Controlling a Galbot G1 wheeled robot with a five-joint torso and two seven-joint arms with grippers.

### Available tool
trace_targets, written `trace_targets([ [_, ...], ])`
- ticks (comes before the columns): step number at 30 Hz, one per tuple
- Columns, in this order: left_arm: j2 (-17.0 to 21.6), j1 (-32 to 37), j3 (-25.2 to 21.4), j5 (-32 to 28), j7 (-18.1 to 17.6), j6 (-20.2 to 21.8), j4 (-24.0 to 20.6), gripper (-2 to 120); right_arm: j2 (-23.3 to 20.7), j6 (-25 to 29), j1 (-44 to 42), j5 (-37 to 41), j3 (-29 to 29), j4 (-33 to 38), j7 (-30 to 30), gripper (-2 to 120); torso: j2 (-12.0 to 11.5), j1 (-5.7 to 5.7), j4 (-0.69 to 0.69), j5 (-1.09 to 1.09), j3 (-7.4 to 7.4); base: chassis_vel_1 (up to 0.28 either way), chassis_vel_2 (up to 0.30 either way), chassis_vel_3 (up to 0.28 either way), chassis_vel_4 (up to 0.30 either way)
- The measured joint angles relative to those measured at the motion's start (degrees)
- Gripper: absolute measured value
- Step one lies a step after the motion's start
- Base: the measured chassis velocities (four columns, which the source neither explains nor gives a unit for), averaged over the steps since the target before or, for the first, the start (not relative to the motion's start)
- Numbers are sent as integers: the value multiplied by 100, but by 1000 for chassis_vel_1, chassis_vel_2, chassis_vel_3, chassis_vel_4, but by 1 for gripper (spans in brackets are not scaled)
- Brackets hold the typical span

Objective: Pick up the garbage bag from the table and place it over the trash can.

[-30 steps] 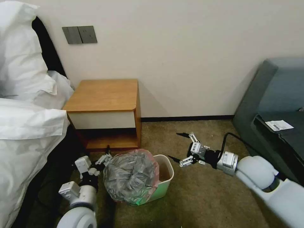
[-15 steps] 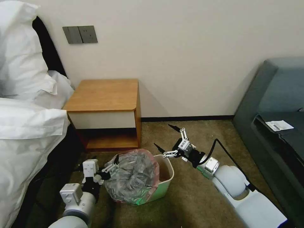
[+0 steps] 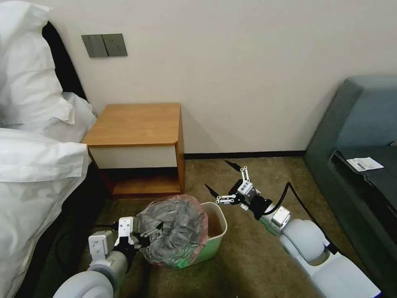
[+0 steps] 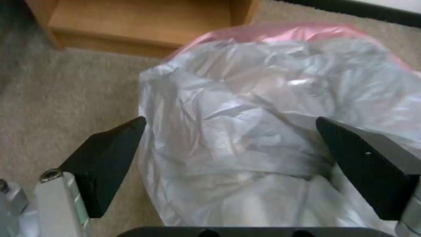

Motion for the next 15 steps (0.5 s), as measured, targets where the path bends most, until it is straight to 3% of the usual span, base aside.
trace_targets([
  [15, -181, -455, 274, -78, 118, 30, 762, 96, 45, 11, -97, -5, -1, 58, 126, 100, 0, 0, 0, 0, 0, 0, 0, 0, 0],
])
